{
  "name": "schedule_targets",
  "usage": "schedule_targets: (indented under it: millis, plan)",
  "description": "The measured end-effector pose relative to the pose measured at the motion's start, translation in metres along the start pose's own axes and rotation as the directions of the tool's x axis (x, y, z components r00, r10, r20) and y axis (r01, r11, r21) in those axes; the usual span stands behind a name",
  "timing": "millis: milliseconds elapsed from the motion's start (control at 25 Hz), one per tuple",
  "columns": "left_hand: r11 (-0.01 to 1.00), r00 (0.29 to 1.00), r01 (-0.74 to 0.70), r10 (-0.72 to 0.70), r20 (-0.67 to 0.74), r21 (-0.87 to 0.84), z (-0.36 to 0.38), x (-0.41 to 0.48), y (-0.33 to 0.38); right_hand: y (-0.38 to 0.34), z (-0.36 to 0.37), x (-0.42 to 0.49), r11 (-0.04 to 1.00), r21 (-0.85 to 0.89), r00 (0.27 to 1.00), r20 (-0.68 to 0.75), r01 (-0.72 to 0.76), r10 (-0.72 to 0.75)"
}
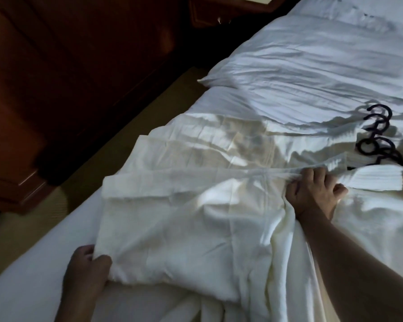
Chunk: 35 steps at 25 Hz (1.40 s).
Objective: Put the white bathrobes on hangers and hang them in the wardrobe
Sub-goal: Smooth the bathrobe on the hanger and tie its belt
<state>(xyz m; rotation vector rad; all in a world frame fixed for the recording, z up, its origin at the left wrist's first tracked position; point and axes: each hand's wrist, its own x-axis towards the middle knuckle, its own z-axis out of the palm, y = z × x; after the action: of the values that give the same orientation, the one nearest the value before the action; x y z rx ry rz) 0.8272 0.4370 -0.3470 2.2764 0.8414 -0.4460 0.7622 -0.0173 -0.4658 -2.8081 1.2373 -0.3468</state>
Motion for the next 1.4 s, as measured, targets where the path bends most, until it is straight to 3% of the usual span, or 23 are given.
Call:
schedule_targets:
  millis: [120,280,360,480,560,600,680,760,840,920,960,1000,1040,1080,1120,1240,1400]
  plan:
    - [0.995,0.999,-0.045,0.046,-0.01,0.084,0.01,0.0,0.014,-0.001,0.0,-0.002,1.0,0.014,1.0,-0.007,0.004,-0.004]
    - [0.912,0.996,-0.029,0.062,-0.066,0.409,0.002,0.023,0.016,-0.002,-0.001,-0.002,1.0,-0.024,1.0,0.013,0.002,-0.002]
    - [0.854,0.969,-0.122,0.213,-0.126,0.506,0.006,0.025,0.024,-0.001,-0.001,-0.001,1.0,-0.015,1.0,0.02,-0.002,0.002]
    - [0.623,0.792,-0.539,0.603,0.09,0.566,0.024,0.033,0.051,-0.001,0.0,-0.002,1.0,-0.005,1.0,0.017,-0.005,0.005]
    - [0.455,0.681,-0.664,0.695,0.23,0.593,0.035,0.048,0.064,0.0,0.001,-0.002,1.0,0.0,1.0,0.009,-0.008,0.008]
    - [0.441,0.676,-0.678,0.689,0.263,0.588,0.032,0.057,0.067,0.0,0.002,-0.001,1.0,0.013,1.0,0.008,-0.015,0.015]
    - [0.522,0.731,-0.655,0.62,0.284,0.546,0.017,0.078,0.072,0.001,0.004,0.001,0.998,0.041,0.999,0.007,-0.044,0.044]
    - [0.619,0.791,-0.584,0.579,0.199,0.525,0.004,0.093,0.081,0.003,0.007,0.001,0.996,0.065,0.998,-0.008,-0.06,0.06]
    - [0.634,0.75,-0.539,0.661,-0.027,0.555,0.004,0.094,0.083,0.003,0.01,0.0,0.996,0.066,0.997,-0.038,-0.058,0.061]
    - [0.702,0.685,-0.535,0.686,-0.244,0.471,0.013,0.077,0.078,0.002,0.011,0.0,0.997,0.058,0.997,-0.055,-0.049,0.052]
    - [0.789,0.732,-0.494,0.604,-0.314,0.364,0.019,0.066,0.07,0.002,0.011,0.0,0.997,0.058,0.997,-0.063,-0.042,0.046]
    - [0.89,0.823,-0.394,0.453,-0.344,0.23,0.028,0.056,0.058,0.001,0.012,-0.001,0.998,0.05,0.996,-0.077,-0.042,0.046]
    - [0.966,0.907,-0.228,0.255,-0.334,0.119,0.04,0.047,0.043,0.002,0.013,-0.001,0.998,0.035,0.995,-0.089,-0.044,0.047]
    - [0.993,0.945,-0.084,0.107,-0.31,0.086,0.053,0.037,0.027,0.003,0.014,0.0,0.999,0.028,0.995,-0.093,-0.039,0.042]
    - [0.994,0.956,-0.019,0.049,-0.289,0.104,0.061,0.026,0.013,0.003,0.014,0.0,0.999,0.033,0.995,-0.092,-0.026,0.029]
    - [0.971,0.953,-0.15,0.192,-0.235,0.185,0.049,0.018,-0.008,0.001,0.014,0.0,0.999,-0.012,0.995,-0.096,-0.038,0.037]
    - [0.901,0.888,-0.301,0.385,-0.252,0.314,0.006,0.037,-0.003,0.002,0.014,-0.001,0.999,-0.041,0.997,-0.072,-0.014,0.011]
